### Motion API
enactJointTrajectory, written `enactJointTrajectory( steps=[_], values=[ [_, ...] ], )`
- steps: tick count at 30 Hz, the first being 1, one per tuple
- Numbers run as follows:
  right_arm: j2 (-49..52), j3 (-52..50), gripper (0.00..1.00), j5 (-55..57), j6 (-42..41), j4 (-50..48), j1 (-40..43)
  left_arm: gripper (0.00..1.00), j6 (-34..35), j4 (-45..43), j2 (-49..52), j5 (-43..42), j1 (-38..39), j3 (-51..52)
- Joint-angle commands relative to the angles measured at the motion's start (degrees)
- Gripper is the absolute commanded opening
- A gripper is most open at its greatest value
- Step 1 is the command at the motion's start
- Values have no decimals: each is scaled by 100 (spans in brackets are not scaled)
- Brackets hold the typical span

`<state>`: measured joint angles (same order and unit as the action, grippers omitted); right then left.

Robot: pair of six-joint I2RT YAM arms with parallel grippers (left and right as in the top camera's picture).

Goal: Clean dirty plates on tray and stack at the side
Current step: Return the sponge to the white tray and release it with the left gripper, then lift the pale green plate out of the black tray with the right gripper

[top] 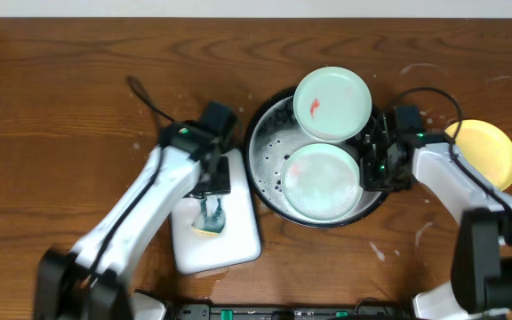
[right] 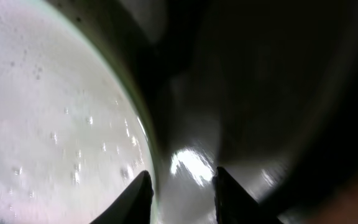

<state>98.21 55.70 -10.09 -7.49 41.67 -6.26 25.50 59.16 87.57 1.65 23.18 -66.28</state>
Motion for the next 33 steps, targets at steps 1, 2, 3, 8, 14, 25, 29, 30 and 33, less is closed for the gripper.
enactJointTrajectory(
  steps=[1,2,3,8,14,25,29,30,33],
  values=[
    [358,-17,28,-837,348,-280,42,64,-190,31,-833,9,-192,-37],
    [415,-17,25,-887,343,-343,44,65,-190,31,-1008,11,-247,-37],
    [468,-17,19,-879,289,-404,44,67,-190,35,-1209,9,-315,-37],
    [573,-24,1,-240,66,-656,44,76,-190,59,-1580,7,-350,-37],
    [437,-24,1,-131,61,-870,44,82,-190,98,-1567,7,-350,-37],
    [-1379,-24,1,1449,74,-437,-710,82,-190,96,-1567,9,-350,-37],
    [-1762,-24,1,2664,72,-306,-1128,82,-190,96,-1567,9,-350,-37],
    [-1812,-24,1,2813,72,-302,-1187,82,-190,96,-1567,7,-350,-37],
    [-1956,-24,1,3182,72,-304,-1381,82,-190,96,-1567,7,-350,-37]
  ],
)
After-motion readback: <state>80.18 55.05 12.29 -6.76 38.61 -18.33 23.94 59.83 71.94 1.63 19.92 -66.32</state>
